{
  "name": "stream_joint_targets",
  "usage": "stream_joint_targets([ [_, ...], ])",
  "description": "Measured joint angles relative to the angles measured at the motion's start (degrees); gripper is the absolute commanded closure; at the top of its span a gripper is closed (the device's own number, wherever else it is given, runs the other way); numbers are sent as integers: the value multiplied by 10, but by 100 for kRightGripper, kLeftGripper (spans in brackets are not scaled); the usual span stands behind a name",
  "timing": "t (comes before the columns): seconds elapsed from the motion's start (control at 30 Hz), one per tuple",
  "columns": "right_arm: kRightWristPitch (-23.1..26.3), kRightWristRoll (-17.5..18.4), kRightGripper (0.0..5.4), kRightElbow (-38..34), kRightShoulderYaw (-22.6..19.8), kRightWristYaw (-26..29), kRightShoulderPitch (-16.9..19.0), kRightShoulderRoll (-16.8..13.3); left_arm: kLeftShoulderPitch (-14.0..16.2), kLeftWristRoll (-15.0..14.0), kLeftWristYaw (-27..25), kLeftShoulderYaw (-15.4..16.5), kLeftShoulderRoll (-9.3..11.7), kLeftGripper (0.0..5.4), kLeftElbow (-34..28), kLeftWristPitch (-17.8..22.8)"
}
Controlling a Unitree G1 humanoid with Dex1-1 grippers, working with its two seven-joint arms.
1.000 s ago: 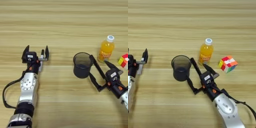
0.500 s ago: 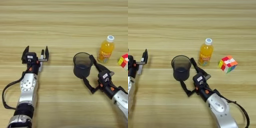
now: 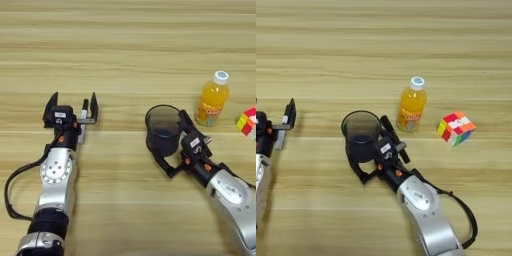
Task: Move the objects on the table
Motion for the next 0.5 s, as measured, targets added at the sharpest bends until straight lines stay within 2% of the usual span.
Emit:
stream_joint_targets([
  [0.2, -2, 0, 4, 31, -1, -1, -25, 15, 0, 0, 0, -1, -2, 0, 0, 0],
  [0.4, -11, -4, 66, 69, 2, -10, -53, 31, 0, 0, 0, -1, -3, 0, 2, 0],
  [0.5, -13, -5, 71, 84, 5, -12, -66, 39, 0, 0, 0, -1, -4, 0, 3, 0],
])
